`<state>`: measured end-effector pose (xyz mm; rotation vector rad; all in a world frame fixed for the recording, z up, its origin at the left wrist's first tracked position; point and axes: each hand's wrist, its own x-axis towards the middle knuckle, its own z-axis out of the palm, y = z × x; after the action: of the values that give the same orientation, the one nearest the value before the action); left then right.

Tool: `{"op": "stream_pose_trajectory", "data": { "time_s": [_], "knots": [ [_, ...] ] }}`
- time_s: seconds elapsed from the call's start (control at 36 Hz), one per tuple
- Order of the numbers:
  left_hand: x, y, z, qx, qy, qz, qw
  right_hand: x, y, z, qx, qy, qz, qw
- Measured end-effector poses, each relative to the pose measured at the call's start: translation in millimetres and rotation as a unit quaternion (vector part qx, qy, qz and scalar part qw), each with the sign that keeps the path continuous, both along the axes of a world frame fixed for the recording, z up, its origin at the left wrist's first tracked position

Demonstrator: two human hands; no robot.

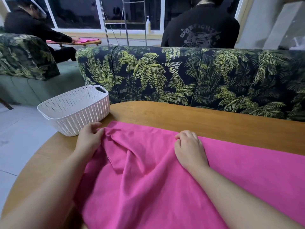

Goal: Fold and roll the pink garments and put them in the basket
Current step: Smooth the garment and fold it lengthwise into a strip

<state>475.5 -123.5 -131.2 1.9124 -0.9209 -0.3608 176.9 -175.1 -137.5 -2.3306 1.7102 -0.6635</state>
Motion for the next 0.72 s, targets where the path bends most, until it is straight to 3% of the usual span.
{"op": "stream_pose_trajectory", "data": {
  "time_s": [0.08, 0.19, 0.47, 0.72],
  "knots": [
    [-12, -8, 3, -0.061, 0.012, 0.047, 0.997, -1, 0, 0, -0.004, -0.002, 0.004, 1.0],
    [-24, -26, 18, -0.087, -0.039, 0.043, 0.995, -1, 0, 0, -0.002, 0.002, 0.008, 1.0],
    [-11, -69, 19, 0.054, -0.262, -0.061, 0.962, -2, 3, -1, -0.02, 0.028, -0.035, 0.999],
    [-13, -73, 0, 0.099, -0.374, -0.015, 0.922, -2, 3, -2, -0.01, 0.051, -0.051, 0.997]
  ]
}}
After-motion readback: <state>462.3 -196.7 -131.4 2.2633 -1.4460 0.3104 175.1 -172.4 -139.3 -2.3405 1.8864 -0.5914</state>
